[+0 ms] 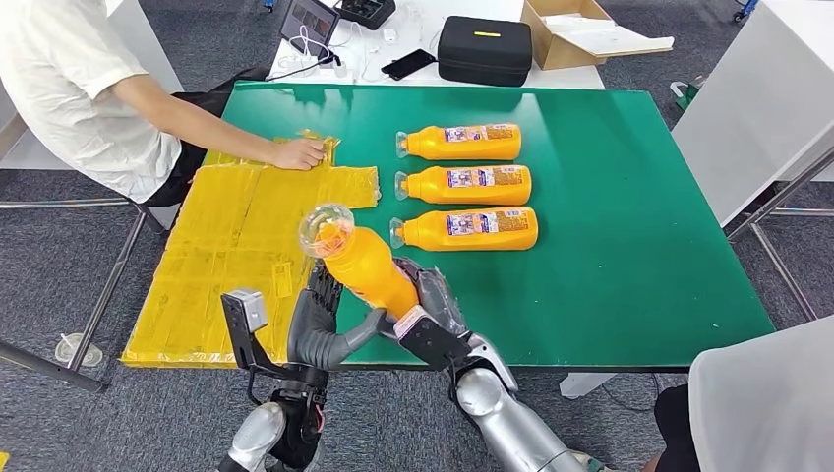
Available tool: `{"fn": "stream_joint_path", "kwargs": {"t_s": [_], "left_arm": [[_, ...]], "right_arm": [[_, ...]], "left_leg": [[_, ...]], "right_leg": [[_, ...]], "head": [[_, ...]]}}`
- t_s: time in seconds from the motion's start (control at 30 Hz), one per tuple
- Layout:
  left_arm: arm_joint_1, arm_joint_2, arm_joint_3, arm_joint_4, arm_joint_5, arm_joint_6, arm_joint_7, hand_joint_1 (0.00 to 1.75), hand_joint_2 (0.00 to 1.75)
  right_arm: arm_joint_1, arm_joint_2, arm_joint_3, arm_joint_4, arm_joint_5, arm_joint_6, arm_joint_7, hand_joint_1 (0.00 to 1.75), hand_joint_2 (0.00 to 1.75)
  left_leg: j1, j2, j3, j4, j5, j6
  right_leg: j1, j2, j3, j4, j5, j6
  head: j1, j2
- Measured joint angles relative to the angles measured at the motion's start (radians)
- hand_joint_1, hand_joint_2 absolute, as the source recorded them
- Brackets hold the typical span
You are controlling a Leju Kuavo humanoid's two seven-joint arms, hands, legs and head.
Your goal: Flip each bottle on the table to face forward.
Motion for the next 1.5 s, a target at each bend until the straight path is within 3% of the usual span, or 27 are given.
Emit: {"fn": "stream_joint_path", "kwargs": {"t_s": [0.87, 1.2, 1.5], "left_arm": [[0.002, 0.000, -0.007, -0.021, -0.017, 0.009, 0.007, 0.00, 1.75], [0.000, -0.001, -0.010, -0.029, -0.022, 0.056, 0.029, 0.00, 1.75], [-0.004, -0.001, -0.007, -0.029, 0.008, 0.055, 0.052, 0.00, 1.75]], "right_arm": [[-0.023, -0.004, -0.004, 0.080, 0.051, -0.095, 0.030, 1.75, 1.75], [-0.063, -0.004, 0.023, 0.141, 0.228, -0.204, 0.133, 1.75, 1.75], [-0.080, -0.003, 0.053, 0.167, 0.275, -0.227, 0.146, 1.75, 1.75]], "left_leg": [[0.000, 0.000, 0.000, 0.000, 0.000, 0.000], [0.000, 0.000, -0.001, 0.000, 0.000, 0.000], [0.000, 0.000, -0.001, 0.000, 0.000, 0.000]], "right_leg": [[0.000, 0.000, 0.000, 0.000, 0.000, 0.000], [0.000, 0.000, 0.000, 0.000, 0.000, 0.000], [0.000, 0.000, 0.000, 0.000, 0.000, 0.000]], "head": [[0.000, 0.000], [0.000, 0.000], [0.000, 0.000]]}}
